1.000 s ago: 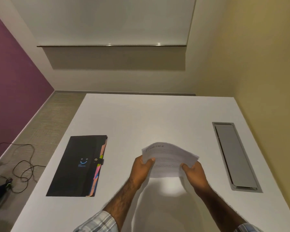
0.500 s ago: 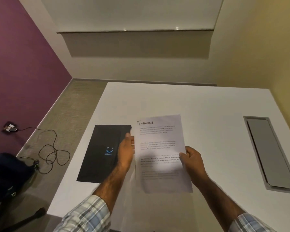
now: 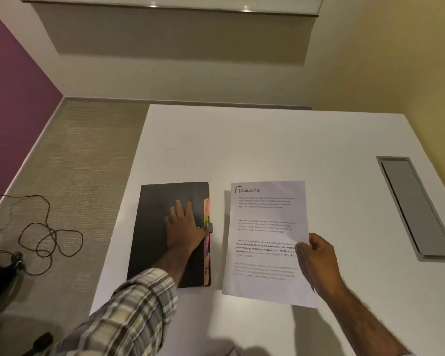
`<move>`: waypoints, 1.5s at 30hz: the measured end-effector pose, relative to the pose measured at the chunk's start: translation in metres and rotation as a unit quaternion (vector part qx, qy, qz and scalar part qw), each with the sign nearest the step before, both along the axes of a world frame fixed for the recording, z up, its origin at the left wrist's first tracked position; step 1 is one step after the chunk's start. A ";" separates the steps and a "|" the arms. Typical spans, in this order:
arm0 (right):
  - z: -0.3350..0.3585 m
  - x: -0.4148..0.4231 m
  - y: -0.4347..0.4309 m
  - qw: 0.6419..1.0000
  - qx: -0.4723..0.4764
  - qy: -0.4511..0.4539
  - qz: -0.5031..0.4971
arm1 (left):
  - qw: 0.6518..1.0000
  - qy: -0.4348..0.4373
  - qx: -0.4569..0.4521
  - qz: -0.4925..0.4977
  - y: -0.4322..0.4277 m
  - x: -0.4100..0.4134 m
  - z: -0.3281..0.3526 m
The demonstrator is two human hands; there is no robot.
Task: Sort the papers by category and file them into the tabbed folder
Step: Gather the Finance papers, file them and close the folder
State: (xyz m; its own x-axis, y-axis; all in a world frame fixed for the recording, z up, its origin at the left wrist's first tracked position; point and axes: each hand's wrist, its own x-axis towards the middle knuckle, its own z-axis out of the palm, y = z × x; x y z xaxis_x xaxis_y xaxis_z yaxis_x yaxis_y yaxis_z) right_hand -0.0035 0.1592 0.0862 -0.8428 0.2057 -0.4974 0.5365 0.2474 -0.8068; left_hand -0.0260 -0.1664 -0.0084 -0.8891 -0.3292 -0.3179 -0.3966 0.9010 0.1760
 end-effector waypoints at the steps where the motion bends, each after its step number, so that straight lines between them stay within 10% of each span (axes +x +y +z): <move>1: -0.001 0.003 -0.001 1.000 0.003 0.000 -0.001 | 1.000 -0.007 -0.009 -0.010 0.001 -0.004 -0.001; 32: -0.017 0.010 0.002 0.999 0.006 -0.018 -0.037 | 0.992 -0.083 -0.084 -0.042 0.024 -0.053 -0.011; 45: 0.004 -0.026 -0.043 0.991 0.020 0.094 -0.095 | 0.977 0.098 0.165 0.095 -0.010 -0.046 0.017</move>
